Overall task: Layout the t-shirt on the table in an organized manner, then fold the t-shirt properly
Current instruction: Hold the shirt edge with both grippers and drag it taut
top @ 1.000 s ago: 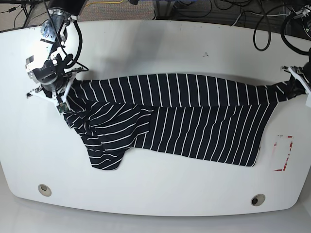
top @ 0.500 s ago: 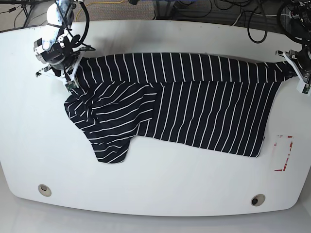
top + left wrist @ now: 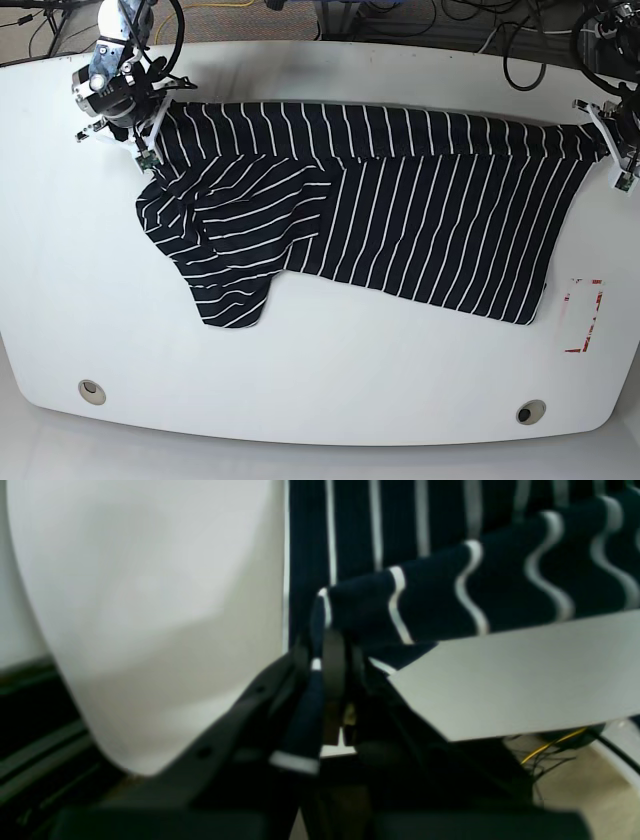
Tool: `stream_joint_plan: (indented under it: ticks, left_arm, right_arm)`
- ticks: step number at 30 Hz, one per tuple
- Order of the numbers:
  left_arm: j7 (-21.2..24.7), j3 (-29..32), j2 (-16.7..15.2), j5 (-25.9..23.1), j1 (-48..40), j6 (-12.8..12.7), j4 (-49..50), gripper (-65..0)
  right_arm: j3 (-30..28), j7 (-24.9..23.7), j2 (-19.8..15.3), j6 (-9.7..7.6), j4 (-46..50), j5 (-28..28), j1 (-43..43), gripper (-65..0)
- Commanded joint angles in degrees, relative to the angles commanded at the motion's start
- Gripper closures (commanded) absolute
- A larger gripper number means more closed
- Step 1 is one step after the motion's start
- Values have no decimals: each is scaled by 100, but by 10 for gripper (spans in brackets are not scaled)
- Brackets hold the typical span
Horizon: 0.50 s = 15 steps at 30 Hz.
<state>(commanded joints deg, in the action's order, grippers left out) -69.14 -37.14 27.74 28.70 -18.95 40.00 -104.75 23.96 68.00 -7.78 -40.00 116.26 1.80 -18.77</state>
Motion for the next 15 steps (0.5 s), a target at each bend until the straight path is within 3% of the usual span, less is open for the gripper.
stream_joint_plan:
  ticks: [4,7,9,15]
  left_arm:
    - [0,-9,0,0,0,0,0,0]
    - [0,-9,0,0,0,0,0,0]
    - [0,-9,0,0,0,0,-9,0]
    - [0,-9,0,0,0,0,-18,0]
  right_arm:
    - [0,0,18,0,0,-18,0,-412]
    - [0,0,114,0,0,-35,44,-517]
    - [53,0,185,0,18,-44,114,-533]
    - [545,0,712,0,-18,-53,800,-484]
